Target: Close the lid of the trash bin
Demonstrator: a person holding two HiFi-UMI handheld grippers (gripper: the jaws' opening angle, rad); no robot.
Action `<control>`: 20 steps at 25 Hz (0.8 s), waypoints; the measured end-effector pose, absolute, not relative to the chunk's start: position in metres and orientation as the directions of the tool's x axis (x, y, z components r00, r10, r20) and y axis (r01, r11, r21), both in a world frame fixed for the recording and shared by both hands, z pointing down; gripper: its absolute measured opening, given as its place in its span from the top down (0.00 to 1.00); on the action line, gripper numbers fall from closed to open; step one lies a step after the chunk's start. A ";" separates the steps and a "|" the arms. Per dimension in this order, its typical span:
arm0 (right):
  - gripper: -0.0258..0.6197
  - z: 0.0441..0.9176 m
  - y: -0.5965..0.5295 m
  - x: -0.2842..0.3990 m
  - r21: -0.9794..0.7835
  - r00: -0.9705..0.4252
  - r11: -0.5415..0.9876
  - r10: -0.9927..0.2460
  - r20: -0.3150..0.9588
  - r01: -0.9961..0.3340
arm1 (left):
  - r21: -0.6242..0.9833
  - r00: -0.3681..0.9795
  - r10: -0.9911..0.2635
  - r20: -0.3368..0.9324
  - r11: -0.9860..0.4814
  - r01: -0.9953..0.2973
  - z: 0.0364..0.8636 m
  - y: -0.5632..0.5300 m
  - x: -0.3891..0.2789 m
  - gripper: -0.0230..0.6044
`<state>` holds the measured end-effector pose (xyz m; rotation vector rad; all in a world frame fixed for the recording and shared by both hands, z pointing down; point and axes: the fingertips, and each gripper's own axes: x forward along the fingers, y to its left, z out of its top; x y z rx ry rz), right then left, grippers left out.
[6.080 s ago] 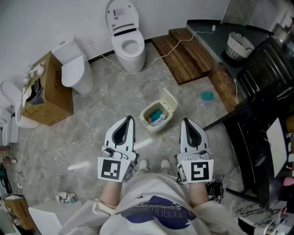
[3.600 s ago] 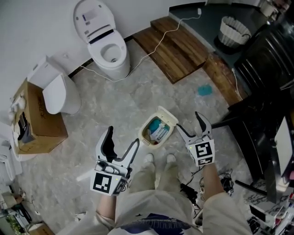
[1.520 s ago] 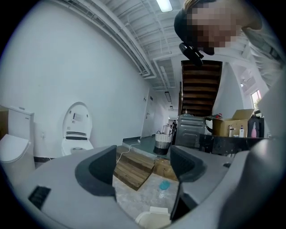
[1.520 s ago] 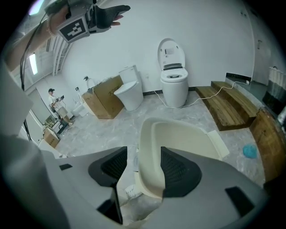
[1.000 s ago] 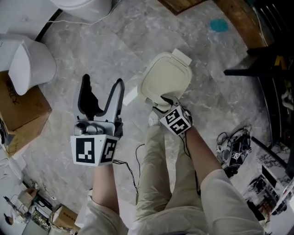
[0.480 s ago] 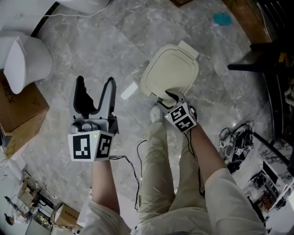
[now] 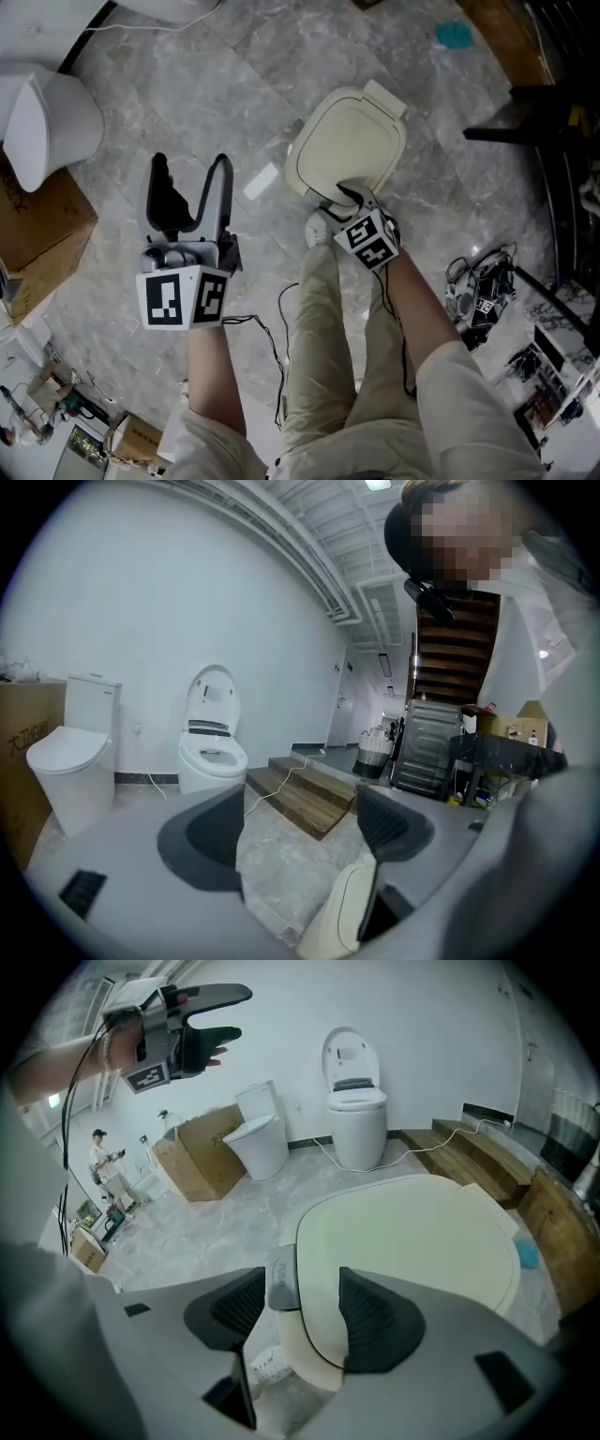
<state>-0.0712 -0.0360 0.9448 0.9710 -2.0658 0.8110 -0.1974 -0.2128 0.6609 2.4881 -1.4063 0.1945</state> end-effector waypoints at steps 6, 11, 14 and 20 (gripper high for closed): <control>0.55 0.897 -0.062 -0.062 -0.317 -0.490 0.419 -0.415 0.766 -0.851 | 0.172 0.528 -0.822 0.213 -0.501 -0.848 0.617 -0.208 -0.179 0.39; 0.58 0.763 -0.119 -0.028 -0.308 -0.438 0.311 -0.610 0.660 -0.899 | 0.174 0.529 -0.837 0.138 -0.505 -0.845 0.518 -0.202 -0.153 0.39; 0.59 0.650 -0.159 0.011 -0.295 -0.364 0.230 -0.741 0.564 -0.927 | 0.153 0.528 -0.845 0.081 -0.513 -0.844 0.444 -0.199 -0.132 0.39; 0.67 0.435 -0.179 0.079 -0.196 -0.258 0.197 -0.896 0.361 -0.961 | 0.110 0.530 -0.848 0.020 -0.525 -0.844 0.336 -0.168 -0.098 0.40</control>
